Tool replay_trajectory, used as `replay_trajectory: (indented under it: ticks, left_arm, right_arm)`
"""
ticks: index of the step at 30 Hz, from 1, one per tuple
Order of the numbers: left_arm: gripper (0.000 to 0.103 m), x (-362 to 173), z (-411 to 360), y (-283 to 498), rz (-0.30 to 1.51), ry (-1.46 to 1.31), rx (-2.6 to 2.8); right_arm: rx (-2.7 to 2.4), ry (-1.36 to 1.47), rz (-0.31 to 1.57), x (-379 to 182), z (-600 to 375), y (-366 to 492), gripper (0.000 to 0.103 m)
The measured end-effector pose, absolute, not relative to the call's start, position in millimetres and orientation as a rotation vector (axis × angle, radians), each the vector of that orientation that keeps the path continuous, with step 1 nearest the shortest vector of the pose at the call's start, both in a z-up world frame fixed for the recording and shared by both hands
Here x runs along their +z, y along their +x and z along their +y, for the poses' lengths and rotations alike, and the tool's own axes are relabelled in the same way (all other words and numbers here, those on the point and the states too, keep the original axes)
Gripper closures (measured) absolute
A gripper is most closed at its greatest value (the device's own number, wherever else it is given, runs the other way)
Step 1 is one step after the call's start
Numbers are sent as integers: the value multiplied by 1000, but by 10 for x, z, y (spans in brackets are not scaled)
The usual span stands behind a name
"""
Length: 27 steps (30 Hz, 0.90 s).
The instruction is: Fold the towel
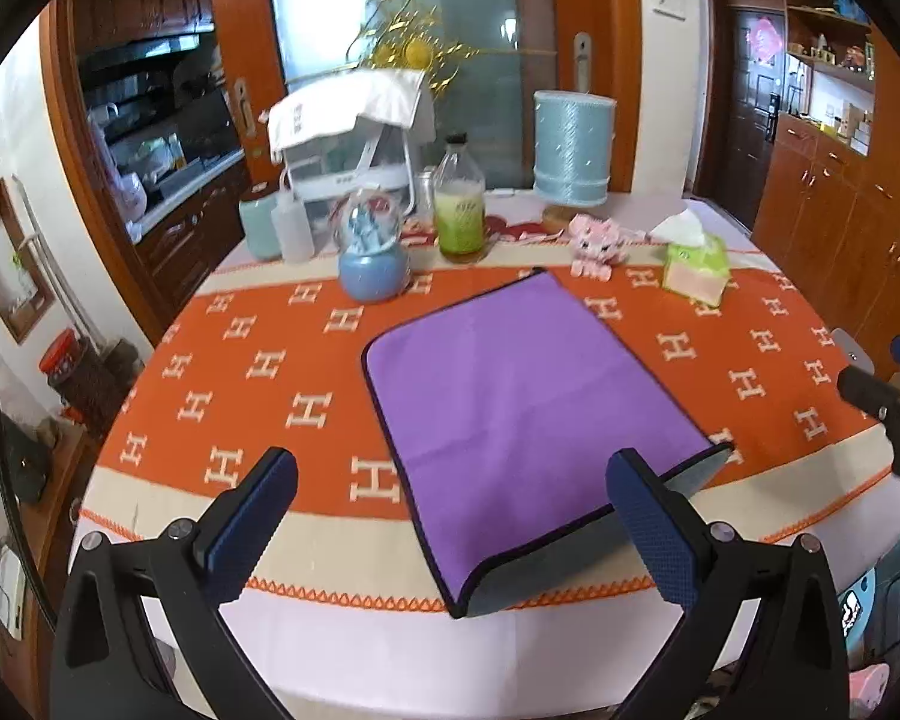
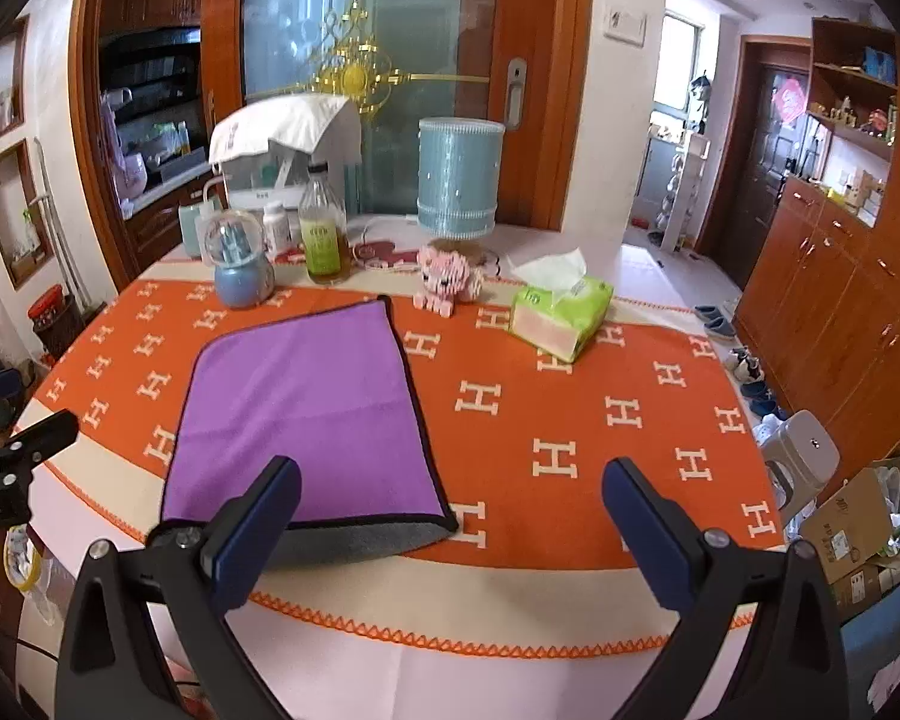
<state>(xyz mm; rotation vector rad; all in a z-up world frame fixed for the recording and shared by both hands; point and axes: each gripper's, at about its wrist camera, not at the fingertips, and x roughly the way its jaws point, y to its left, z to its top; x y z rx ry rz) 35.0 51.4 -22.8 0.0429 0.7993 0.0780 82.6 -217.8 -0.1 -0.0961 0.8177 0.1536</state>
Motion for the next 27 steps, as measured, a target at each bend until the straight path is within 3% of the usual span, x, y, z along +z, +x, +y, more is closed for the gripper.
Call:
replay_trajectory:
  ticks: [6,20,22,27]
  left_arm:
    - [1,-601,725,379,865,-9,49]
    - [5,-1377,697,425,981,-76,-177]
    - [9,-1430,692,439,989,-84,-190]
    - [21,-1556,715,499,1025,-104,-220]
  right_arm:
    - [210,-146,841,-323,-2178,972,3]
    - [538,-268,946,-1144,-2202,1238,39]
    - [585,-277,955,-1194,-2239,1285,48]
    - [668,-287,995,-1319,-2288,1405,56]
